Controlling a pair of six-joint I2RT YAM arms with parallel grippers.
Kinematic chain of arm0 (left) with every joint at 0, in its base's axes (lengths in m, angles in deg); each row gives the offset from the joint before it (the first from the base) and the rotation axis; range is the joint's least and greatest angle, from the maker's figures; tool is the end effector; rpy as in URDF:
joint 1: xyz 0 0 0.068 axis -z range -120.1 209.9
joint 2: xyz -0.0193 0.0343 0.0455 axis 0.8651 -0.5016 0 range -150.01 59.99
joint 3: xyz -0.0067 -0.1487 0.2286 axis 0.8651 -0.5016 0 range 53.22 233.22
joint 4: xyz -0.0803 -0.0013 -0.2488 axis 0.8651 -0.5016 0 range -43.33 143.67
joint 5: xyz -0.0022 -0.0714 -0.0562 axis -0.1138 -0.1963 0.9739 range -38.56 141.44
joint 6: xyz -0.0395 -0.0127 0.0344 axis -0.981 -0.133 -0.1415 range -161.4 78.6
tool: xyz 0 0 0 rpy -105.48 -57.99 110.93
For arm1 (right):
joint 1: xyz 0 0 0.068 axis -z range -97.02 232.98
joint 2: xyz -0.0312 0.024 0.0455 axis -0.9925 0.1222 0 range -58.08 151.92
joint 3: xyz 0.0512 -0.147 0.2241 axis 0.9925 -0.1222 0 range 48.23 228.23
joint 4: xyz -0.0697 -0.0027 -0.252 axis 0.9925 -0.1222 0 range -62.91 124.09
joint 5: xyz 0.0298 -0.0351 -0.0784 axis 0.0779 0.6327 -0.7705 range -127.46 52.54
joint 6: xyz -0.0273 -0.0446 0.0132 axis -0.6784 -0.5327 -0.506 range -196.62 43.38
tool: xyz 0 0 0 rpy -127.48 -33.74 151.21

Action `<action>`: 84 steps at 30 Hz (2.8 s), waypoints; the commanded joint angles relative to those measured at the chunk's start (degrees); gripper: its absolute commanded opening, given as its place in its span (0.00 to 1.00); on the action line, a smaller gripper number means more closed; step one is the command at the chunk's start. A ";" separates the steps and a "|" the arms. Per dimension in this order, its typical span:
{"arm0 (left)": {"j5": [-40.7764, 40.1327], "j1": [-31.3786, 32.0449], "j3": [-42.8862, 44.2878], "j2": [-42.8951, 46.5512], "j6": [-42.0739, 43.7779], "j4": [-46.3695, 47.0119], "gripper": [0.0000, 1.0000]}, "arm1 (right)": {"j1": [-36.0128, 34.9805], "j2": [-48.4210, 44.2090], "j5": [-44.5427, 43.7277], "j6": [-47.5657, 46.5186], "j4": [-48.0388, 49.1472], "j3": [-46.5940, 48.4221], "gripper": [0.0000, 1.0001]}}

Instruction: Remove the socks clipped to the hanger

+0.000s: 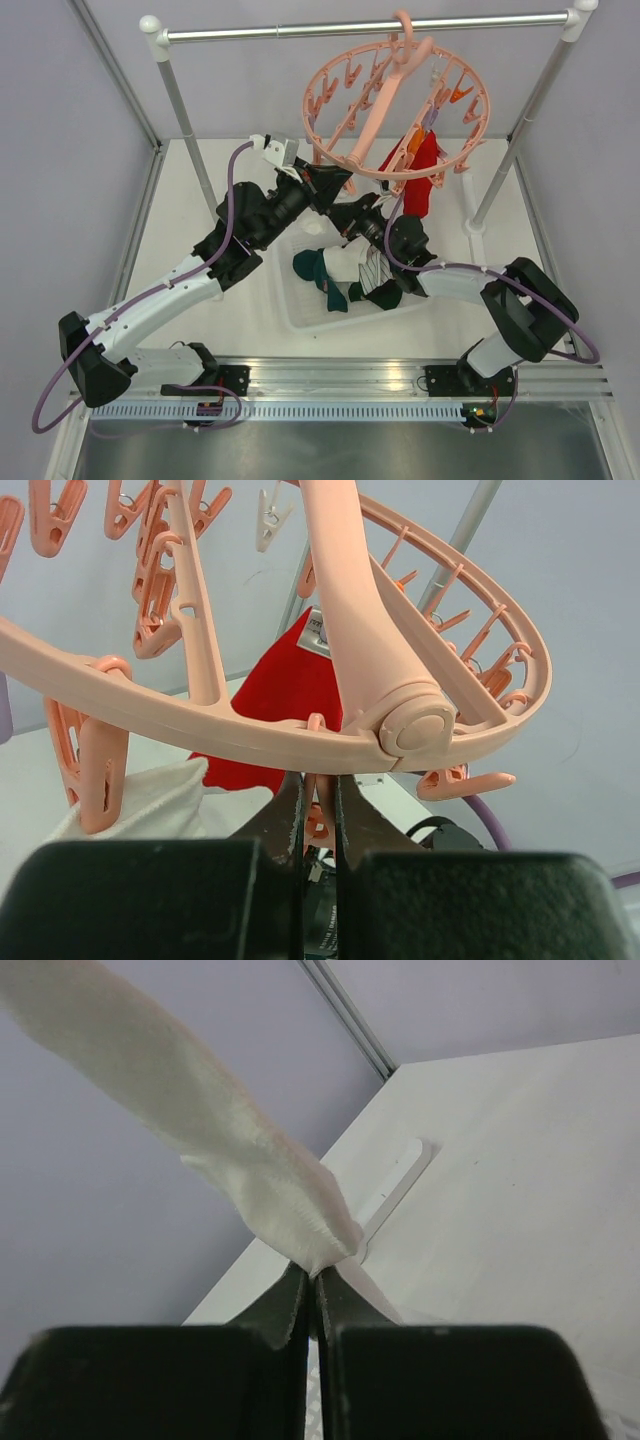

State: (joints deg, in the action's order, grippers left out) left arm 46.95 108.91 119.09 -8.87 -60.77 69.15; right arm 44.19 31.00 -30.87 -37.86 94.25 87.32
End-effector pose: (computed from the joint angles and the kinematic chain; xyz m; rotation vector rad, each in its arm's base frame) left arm 0.1854 -0.2091 0.4305 0.2954 1.3871 -0.9457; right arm 0.2522 0.2080 0.2478 -0.1036 1.5011 1.1912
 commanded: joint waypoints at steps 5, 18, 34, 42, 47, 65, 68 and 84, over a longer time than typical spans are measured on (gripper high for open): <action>-0.61 0.29 1.63 -0.22 -1.02 -1.60 0.22 | -0.15 -8.03 -1.14 -0.18 -0.47 -3.75 0.01; 4.31 0.20 -4.69 6.19 2.85 -3.96 0.57 | -0.24 -17.18 -0.17 -2.73 -11.55 -5.60 0.01; -5.18 0.29 -10.41 16.83 5.84 -8.28 0.54 | -0.24 -20.00 0.62 -4.05 -15.60 -7.54 0.01; -6.50 0.03 -6.63 11.12 8.91 -5.56 0.59 | -0.24 -21.93 0.62 -4.66 -17.44 -7.54 0.01; -6.50 -0.67 -3.91 8.48 10.94 -4.15 0.62 | -0.24 -23.42 0.18 -5.28 -19.29 -7.45 0.01; 2.29 -4.54 -2.06 4.44 10.41 3.58 0.63 | -0.24 -25.09 0.62 -5.98 -21.31 -7.19 0.01; 3.35 -4.98 -1.71 3.91 9.89 4.55 0.63 | -0.24 -25.27 0.62 -6.07 -21.49 -7.19 0.01; 5.63 -5.33 -3.55 4.17 7.16 7.19 0.22 | -0.24 -25.53 0.35 -6.59 -22.54 -6.92 0.01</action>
State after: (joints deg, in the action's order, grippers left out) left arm 50.71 103.88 115.42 -5.00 -52.40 73.00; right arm 44.19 6.67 -30.83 -43.46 71.24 79.84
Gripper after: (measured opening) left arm 0.244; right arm 0.014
